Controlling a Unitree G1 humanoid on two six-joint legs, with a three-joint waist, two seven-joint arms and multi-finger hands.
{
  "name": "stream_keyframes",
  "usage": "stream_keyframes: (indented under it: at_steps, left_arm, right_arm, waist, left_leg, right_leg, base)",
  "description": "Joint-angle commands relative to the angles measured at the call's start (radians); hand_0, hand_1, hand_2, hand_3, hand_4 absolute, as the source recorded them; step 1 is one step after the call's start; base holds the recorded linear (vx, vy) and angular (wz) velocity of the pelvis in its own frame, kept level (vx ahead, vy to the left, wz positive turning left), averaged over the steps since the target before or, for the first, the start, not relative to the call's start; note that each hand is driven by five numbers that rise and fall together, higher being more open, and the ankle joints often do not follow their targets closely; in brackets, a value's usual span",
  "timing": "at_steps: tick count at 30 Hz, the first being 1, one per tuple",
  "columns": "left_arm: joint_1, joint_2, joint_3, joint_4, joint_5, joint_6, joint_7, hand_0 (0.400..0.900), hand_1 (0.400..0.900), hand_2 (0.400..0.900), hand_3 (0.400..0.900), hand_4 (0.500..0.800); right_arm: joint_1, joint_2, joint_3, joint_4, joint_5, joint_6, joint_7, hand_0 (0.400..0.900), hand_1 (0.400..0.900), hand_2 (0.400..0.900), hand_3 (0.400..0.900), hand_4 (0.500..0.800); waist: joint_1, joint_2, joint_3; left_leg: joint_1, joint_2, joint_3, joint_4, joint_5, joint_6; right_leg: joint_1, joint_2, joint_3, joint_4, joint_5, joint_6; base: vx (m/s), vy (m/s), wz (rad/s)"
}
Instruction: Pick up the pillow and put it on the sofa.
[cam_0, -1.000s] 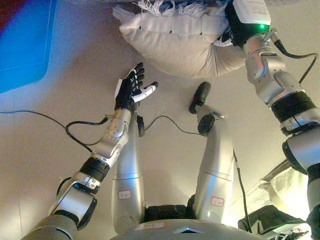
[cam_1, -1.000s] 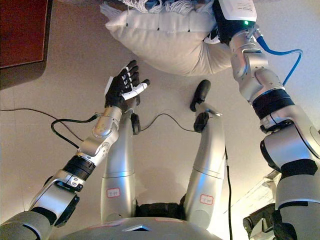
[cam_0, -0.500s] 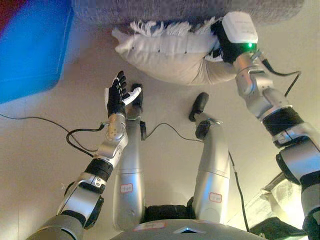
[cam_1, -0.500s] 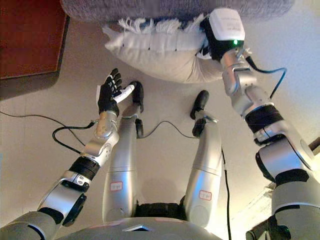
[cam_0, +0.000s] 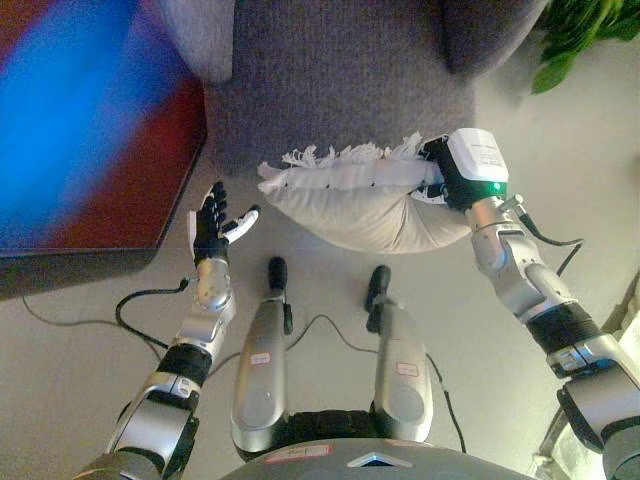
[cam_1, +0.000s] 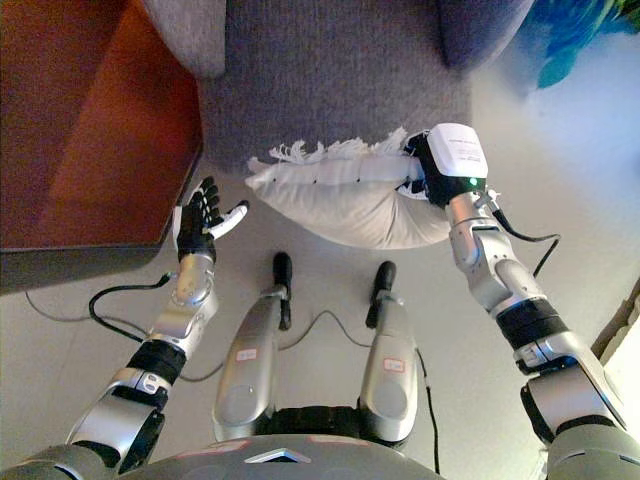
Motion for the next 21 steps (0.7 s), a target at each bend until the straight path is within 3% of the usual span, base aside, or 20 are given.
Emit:
stream_keyframes:
  at_steps: [1,10,17,21]
  left_arm:
    - [0.093,0.023,0.022,-0.073,0.076,-0.062,-0.050,0.900,0.900,0.900,0.900,0.800]
    - [0.244,0.000,0.090,-0.126,0.096,-0.042,-0.138,0.900,0.900,0.900,0.900,0.800]
    - [0.302,0.014,0.105,-0.169,0.073,-0.026,-0.194,0.900,0.900,0.900,0.900,0.800]
    - [0.315,0.020,0.111,-0.177,0.044,-0.023,-0.212,0.900,0.900,0.900,0.900,0.800]
  right_arm:
    - [-0.086,-0.005,-0.211,-0.263,0.024,-0.151,-0.101,0.400,0.400,0.400,0.400,0.500]
    - [0.070,0.004,-0.366,-0.430,0.044,-0.200,-0.058,0.400,0.400,0.400,0.400,0.500]
    - [0.076,-0.020,-0.349,-0.333,0.199,-0.208,0.029,0.400,0.400,0.400,0.400,0.500]
    - [0.023,-0.042,-0.324,-0.252,0.255,-0.204,0.032,0.400,0.400,0.400,0.400,0.500]
  waist:
    - [0.003,-0.009,-0.218]
    - [0.012,-0.031,-0.402]
    - [0.036,-0.067,-0.427]
    - [0.052,-0.076,-0.417]
  left_leg:
    - [0.114,0.012,-0.001,-0.177,0.044,-0.021]
    - [0.300,0.050,0.052,-0.309,0.039,-0.049]
    - [0.354,0.064,0.059,-0.327,0.033,-0.056]
    - [0.339,0.059,0.048,-0.309,0.024,-0.052]
  right_leg:
    - [0.126,-0.007,-0.018,-0.107,0.065,0.070]
    - [0.309,0.017,-0.049,-0.339,0.139,0.095]
    - [0.371,0.023,-0.066,-0.340,0.119,0.084]
    - [0.367,0.021,-0.069,-0.334,0.115,0.081]
  base:
    - [0.17,-0.014,-0.11]
    - [0.15,-0.009,-0.12]
    - [0.10,-0.008,0.11]
    - [0.06,0.001,0.15]
